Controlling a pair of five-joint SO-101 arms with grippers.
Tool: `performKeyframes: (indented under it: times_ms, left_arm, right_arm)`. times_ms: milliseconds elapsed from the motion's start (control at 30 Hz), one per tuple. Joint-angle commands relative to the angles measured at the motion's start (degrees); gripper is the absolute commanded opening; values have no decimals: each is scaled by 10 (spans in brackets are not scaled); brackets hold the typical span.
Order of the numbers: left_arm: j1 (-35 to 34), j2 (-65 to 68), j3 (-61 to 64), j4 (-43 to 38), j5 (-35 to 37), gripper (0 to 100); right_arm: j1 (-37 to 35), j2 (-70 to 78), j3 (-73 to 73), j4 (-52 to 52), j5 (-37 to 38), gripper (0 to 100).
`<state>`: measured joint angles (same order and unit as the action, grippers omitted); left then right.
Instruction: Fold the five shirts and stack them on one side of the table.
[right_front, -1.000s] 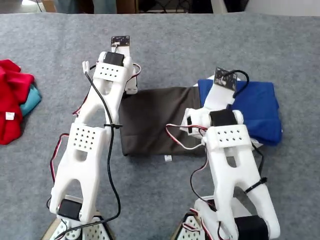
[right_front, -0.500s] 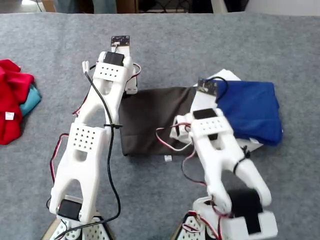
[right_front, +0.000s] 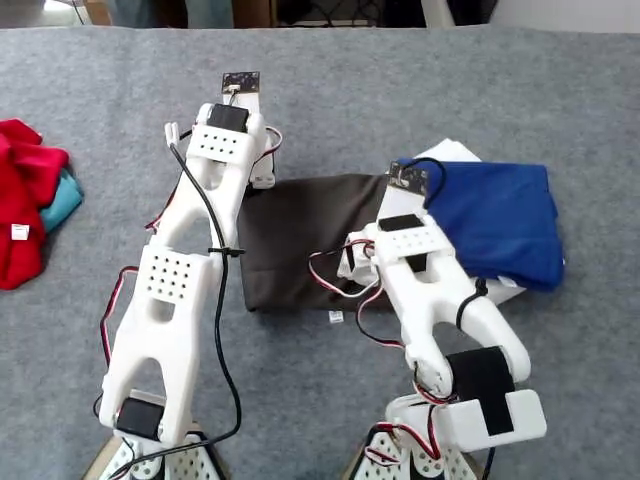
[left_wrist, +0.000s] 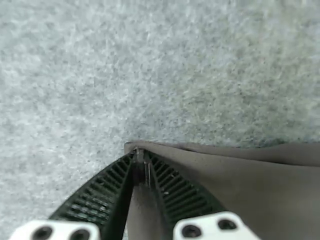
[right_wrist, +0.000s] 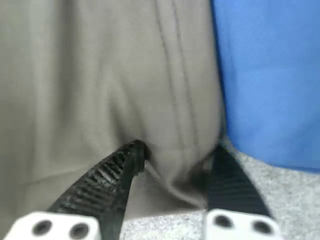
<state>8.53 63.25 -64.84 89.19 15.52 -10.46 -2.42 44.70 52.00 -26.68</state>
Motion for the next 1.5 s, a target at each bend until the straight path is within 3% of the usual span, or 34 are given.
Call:
performKeyframes:
  times_ms: [0,300,433,567,700,833,1067,1467]
  left_arm:
    - [-7,1,-21,1,-1,29]
    - [-11,-4,-21,2,-1,29]
    - [-28,-12,-62,22,2,30]
    - [-80,-25,-172,93,11,103]
    - [-176,0,-218,83,78,232]
    - [-235,35,-221,47,105,220]
    - [-225,40,-221,45,102,213]
    - [-223,44,-221,45,102,213]
  right_arm:
    - [13,29,-4,-4,-2,15]
    - [44,29,-79,93,0,18]
    - [41,29,-154,160,37,15]
    - [41,31,-275,231,80,15]
    - [42,35,-402,289,131,15]
    - [43,35,-480,313,170,15]
    - [55,35,-527,353,225,15]
    - [245,35,-596,356,391,16]
